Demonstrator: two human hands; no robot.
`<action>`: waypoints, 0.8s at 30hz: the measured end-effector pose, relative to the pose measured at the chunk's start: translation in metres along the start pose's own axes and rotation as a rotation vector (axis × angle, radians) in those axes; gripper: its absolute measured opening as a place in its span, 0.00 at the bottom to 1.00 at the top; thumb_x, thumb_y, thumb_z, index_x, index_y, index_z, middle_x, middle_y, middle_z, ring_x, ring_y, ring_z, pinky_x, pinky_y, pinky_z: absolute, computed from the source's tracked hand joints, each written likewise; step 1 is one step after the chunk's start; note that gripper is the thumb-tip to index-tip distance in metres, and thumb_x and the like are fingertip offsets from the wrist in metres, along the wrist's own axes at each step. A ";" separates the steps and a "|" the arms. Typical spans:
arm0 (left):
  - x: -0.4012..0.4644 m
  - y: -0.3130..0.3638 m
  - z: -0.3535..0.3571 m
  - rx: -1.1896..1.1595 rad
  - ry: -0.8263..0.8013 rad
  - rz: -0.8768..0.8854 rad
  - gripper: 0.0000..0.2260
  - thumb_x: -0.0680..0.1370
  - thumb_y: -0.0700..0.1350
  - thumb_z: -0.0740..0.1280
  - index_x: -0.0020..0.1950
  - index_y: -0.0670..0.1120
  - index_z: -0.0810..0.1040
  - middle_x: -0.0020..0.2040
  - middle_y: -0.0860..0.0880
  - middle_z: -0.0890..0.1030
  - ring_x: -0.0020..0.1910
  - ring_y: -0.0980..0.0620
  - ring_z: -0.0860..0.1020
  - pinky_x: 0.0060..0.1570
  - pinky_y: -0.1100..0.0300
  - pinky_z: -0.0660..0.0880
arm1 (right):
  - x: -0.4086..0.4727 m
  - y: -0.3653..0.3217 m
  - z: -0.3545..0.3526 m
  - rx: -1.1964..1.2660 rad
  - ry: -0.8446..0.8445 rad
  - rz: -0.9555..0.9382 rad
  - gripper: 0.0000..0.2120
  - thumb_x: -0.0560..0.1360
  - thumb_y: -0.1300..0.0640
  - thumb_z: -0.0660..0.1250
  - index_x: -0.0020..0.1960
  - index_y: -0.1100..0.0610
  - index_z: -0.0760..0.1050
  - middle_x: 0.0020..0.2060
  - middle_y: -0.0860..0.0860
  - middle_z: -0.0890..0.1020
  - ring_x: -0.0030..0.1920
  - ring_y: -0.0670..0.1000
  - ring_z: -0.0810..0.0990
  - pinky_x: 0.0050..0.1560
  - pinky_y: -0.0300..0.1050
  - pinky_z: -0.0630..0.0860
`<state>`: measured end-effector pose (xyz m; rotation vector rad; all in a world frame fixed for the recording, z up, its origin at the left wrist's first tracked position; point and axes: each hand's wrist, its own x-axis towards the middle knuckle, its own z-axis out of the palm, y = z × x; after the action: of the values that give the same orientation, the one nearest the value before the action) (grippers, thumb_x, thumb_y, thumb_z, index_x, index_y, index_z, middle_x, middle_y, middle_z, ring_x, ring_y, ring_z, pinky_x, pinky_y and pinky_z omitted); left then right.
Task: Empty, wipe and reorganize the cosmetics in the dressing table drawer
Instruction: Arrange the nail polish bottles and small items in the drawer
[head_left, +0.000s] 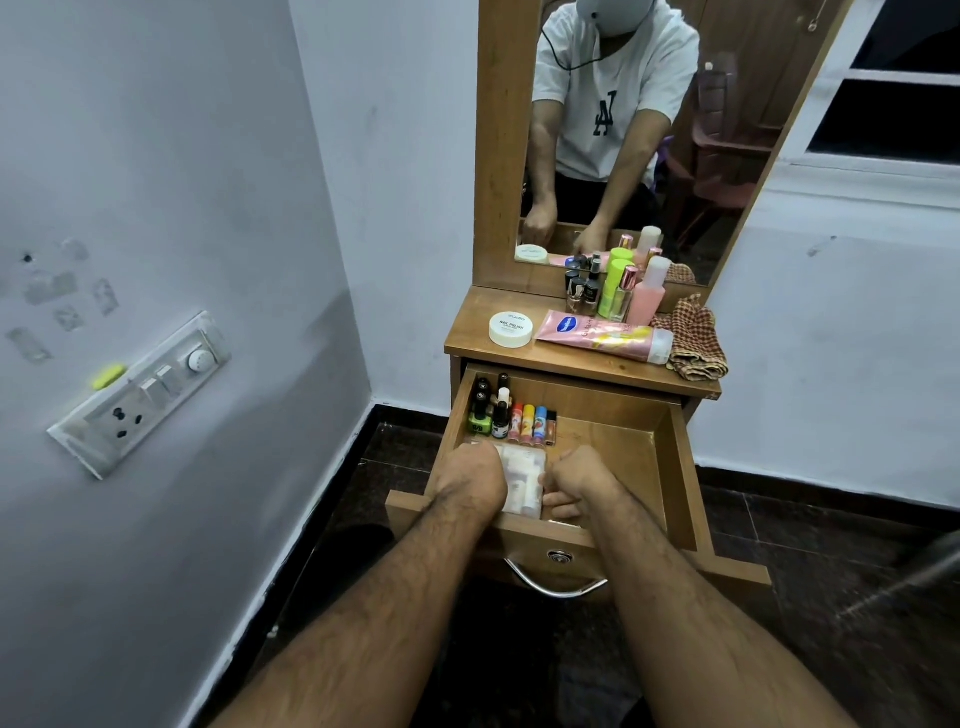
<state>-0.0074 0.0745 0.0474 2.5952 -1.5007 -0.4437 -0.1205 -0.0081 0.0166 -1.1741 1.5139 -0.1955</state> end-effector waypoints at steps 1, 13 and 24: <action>-0.001 0.001 0.000 0.008 -0.003 0.005 0.11 0.80 0.37 0.62 0.60 0.41 0.79 0.57 0.44 0.81 0.54 0.47 0.80 0.49 0.57 0.77 | 0.001 0.001 0.000 0.005 0.009 0.005 0.08 0.79 0.68 0.64 0.41 0.61 0.73 0.36 0.57 0.80 0.31 0.52 0.79 0.21 0.41 0.75; -0.002 0.001 0.002 0.012 -0.044 0.012 0.11 0.80 0.39 0.62 0.60 0.42 0.78 0.58 0.44 0.81 0.55 0.48 0.79 0.46 0.58 0.74 | 0.005 0.005 0.006 0.005 0.084 -0.137 0.15 0.78 0.71 0.58 0.41 0.57 0.77 0.36 0.56 0.82 0.31 0.52 0.81 0.21 0.39 0.73; 0.001 0.001 0.005 -0.012 -0.059 0.014 0.09 0.79 0.41 0.66 0.58 0.43 0.79 0.57 0.45 0.81 0.54 0.48 0.79 0.44 0.59 0.73 | 0.005 0.007 0.004 -0.022 0.037 -0.164 0.14 0.79 0.69 0.59 0.47 0.55 0.80 0.42 0.53 0.85 0.41 0.53 0.86 0.31 0.44 0.80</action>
<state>-0.0094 0.0731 0.0429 2.5826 -1.5282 -0.5307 -0.1202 -0.0067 0.0074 -1.3190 1.4558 -0.3131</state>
